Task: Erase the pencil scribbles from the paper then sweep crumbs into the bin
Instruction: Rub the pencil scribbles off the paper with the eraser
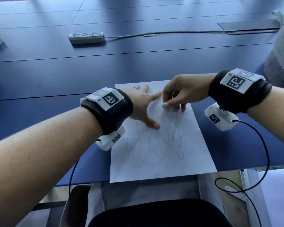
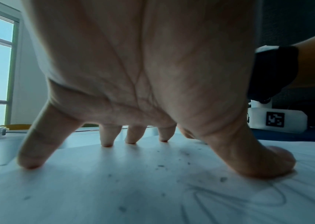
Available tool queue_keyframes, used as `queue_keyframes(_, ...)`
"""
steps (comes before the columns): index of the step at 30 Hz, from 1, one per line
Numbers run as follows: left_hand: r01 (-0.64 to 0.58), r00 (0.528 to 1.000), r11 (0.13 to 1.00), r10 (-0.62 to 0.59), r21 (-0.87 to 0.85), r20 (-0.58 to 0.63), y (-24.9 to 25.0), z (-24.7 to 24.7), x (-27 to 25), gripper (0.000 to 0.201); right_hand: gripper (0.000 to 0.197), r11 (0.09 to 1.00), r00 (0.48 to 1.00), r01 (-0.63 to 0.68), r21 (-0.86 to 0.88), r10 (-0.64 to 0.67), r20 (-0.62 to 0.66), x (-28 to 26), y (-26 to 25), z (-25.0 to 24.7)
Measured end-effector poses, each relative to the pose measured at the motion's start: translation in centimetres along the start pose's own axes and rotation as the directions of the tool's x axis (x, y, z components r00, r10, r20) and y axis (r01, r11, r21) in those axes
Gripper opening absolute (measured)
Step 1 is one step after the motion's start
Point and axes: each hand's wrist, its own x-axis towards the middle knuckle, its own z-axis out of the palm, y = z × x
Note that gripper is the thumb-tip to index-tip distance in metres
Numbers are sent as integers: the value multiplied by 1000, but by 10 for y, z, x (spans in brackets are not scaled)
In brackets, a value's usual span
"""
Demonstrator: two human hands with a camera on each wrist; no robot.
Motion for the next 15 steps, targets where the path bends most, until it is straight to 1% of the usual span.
queue_keyframes(2, -10, 1000, 1000, 10, -15, -14, -4, 0, -1, 122, 18, 983, 997, -38, 179, 48, -55, 2, 10, -2)
queue_keyframes(4, -25, 1000, 999, 25, -27, -18, -13, 0, -6, 122, 14, 942, 993, -60, 330, 90, -75, 2, 16, -2)
queue_keyframes(6, -24, 1000, 999, 24, -42, 4, -29, 5, -18, 123, 10, 908, 993, -73, 412, 107, -59, 2, 19, -2)
queue_keyframes(8, -6, 1000, 999, 8, -48, 29, -50, 15, -29, 127, 9, 899, 992, -86, 429, 119, -51, 2, 19, -3)
queue_keyframes(11, 9, 1000, 996, -7, -90, 27, -73, 32, -43, 131, 13, 915, 988, -106, 389, 143, -66, 5, 17, -6)
queue_keyframes(12, 5, 1000, 994, -3, -107, 17, -76, 35, -44, 131, 16, 940, 986, -106, 325, 142, -91, 7, 13, -7)
queue_keyframes(13, -2, 1000, 993, 3, -114, 7, -78, 37, -44, 131, 18, 970, 984, -99, 223, 128, -121, 9, 7, -7)
queue_keyframes(15, -14, 1000, 994, 13, -112, -9, -78, 37, -42, 129, 19, 999, 988, -47, 26, 50, -144, 14, -14, -2)
